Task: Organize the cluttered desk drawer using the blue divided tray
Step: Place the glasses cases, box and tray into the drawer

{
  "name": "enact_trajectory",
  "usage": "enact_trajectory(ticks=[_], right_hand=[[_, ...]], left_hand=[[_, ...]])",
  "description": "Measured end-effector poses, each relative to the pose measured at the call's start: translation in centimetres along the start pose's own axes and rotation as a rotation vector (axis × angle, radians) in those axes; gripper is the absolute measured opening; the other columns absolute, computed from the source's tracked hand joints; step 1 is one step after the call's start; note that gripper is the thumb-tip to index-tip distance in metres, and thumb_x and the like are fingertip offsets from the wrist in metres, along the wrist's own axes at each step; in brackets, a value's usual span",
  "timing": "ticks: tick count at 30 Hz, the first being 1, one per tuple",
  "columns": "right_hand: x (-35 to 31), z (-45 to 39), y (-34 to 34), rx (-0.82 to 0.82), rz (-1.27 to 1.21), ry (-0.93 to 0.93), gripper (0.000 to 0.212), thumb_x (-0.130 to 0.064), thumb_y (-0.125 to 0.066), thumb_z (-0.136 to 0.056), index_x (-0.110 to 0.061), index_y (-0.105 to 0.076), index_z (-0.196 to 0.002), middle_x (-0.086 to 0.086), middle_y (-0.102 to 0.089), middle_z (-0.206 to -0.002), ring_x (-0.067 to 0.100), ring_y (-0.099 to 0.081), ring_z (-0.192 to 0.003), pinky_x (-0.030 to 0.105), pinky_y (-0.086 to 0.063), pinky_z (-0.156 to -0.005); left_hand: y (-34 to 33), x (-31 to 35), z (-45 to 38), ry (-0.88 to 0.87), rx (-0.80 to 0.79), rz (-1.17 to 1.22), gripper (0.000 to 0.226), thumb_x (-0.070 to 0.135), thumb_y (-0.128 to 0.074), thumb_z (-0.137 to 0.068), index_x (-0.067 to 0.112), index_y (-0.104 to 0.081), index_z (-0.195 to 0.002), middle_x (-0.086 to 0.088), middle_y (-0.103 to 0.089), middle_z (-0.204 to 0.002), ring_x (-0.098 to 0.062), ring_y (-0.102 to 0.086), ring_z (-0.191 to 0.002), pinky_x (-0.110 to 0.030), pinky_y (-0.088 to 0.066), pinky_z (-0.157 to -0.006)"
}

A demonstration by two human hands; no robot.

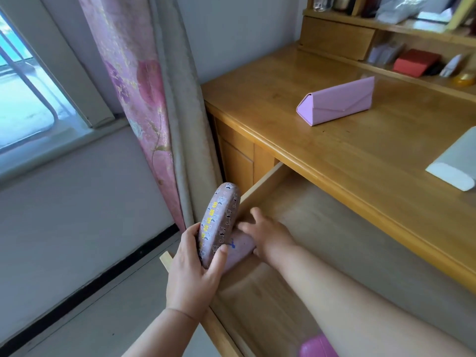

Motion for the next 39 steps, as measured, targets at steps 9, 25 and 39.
enact_trajectory(ticks=[9, 25, 39], right_hand=[[0.9, 3.9, 1.4, 0.197, -0.183, -0.044, 0.072, -0.023, -0.063, -0.087, -0.029, -0.025, -0.147, 0.000, -0.021, -0.156, 0.020, -0.031, -0.138, 0.029, -0.034, -0.105], [22.4, 13.6, 16.1, 0.515, 0.010, -0.720, 0.056, -0.062, -0.040, -0.089, -0.037, -0.039, -0.139, 0.011, -0.019, -0.154, 0.036, -0.025, -0.136, 0.043, -0.032, -0.105], [19.8, 18.9, 14.5, 0.664, -0.187, -0.643, 0.062, -0.039, -0.071, -0.078, -0.029, -0.044, -0.133, 0.002, -0.058, -0.119, 0.027, -0.056, -0.099, 0.037, -0.047, -0.076]], left_hand=[[0.1, -0.2, -0.1, 0.014, -0.024, -0.041, 0.056, 0.062, -0.049, -0.072, 0.033, -0.043, -0.120, 0.018, -0.055, -0.108, -0.007, -0.052, -0.096, -0.025, -0.037, -0.073], [-0.4, 0.0, 0.1, 0.028, -0.030, -0.108, 0.043, 0.040, -0.066, -0.082, 0.030, -0.046, -0.118, 0.007, -0.060, -0.111, -0.018, -0.055, -0.105, -0.027, -0.030, -0.076], [-0.3, 0.2, 0.0, 0.039, -0.024, -0.069, 0.043, 0.051, -0.061, -0.080, 0.035, -0.042, -0.116, 0.017, -0.051, -0.104, -0.014, -0.052, -0.098, -0.031, -0.037, -0.072]])
Point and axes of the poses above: each hand's wrist, its own z-axis away from the middle knuckle, its own y-axis out of the back of the hand, x = y × z, the point moved 2 cm from there along -z, towards the middle knuckle
